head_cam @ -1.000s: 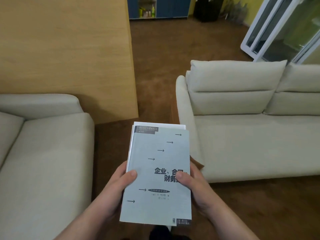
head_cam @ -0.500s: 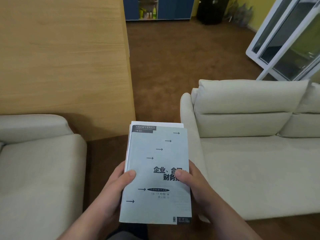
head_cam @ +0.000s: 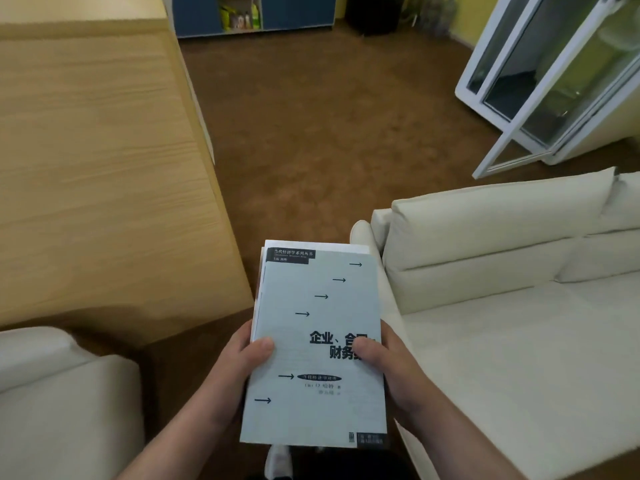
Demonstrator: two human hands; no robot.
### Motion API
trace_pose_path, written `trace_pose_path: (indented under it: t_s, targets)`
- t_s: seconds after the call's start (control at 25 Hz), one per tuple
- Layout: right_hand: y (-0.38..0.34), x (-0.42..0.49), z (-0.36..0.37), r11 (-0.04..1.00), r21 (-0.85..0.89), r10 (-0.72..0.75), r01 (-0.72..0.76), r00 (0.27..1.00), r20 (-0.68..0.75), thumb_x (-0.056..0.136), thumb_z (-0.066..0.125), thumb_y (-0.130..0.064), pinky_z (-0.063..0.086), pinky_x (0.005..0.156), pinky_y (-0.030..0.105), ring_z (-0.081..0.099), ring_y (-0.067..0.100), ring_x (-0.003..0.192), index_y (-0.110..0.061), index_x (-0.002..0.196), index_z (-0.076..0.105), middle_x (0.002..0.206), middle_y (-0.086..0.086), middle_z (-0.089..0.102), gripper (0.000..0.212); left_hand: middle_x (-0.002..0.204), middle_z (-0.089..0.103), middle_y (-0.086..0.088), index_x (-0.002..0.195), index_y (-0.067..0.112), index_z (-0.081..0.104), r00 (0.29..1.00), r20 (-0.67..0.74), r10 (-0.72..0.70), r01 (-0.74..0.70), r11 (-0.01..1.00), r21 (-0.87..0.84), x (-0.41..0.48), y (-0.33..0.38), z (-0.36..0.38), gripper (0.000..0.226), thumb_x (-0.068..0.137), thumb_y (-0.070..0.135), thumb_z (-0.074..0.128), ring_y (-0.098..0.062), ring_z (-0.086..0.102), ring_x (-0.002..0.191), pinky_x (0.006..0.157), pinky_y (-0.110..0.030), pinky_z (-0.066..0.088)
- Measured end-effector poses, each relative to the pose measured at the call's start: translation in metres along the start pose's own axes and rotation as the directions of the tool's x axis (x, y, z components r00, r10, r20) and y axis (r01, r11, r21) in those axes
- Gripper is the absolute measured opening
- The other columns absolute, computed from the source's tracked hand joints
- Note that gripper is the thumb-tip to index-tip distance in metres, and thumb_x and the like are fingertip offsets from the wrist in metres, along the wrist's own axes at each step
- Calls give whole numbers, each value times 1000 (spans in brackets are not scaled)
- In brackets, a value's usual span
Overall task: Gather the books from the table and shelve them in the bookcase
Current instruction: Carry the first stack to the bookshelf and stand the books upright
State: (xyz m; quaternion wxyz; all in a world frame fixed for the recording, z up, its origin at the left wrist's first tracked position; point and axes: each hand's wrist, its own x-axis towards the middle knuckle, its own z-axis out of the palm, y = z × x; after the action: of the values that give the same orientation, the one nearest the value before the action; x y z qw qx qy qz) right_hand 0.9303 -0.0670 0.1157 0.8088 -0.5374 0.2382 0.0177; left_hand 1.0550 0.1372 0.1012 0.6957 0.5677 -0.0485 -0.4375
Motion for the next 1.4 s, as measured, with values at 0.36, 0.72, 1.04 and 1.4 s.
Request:
trace_pose_path:
  t_s: [0.36, 0.72, 1.04, 1.4]
  targets:
    - [-84, 154, -93, 999, 37, 4, -2, 998, -59, 64, 77, -32, 61, 80, 46, 73, 37, 103, -9, 130, 57, 120, 18, 73, 73, 120, 72, -20, 131, 18, 56, 995, 10, -102, 102, 995, 11, 183, 78, 42, 96, 45, 47, 86, -46, 69, 107, 89, -62, 55]
    - [-175, 271, -169, 997, 66, -16, 32, 973, -230, 64, 76, -37, 56, 94, 59, 70, 40, 110, -14, 129, 59, 123, 15, 72, 71, 118, 73, -20, 135, 10, 54, 982, 118, -144, 131, 985, 111, 378, 155, 80, 109, 44, 55, 93, -42, 72, 104, 79, -49, 60]
    - [-247, 407, -212, 994, 87, -16, 61, 894, -448, 66, 75, -36, 59, 91, 50, 74, 27, 104, -26, 129, 59, 117, 2, 76, 66, 67, 77, -2, 122, -6, 54, 901, 389, -193, 77, 953, 294, 594, 216, 72, 90, 43, 29, 79, -10, 74, 56, 45, -19, 54]
    - [-327, 595, -198, 993, 115, 26, 28, 894, -447, 71, 68, -29, 61, 73, 33, 77, 19, 93, -30, 124, 58, 105, -5, 79, 53, 131, 68, -13, 141, 22, 51, 924, 290, -248, 175, 951, 257, 738, 329, 12, 88, 66, 58, 79, -42, 66, 117, 94, -61, 52]
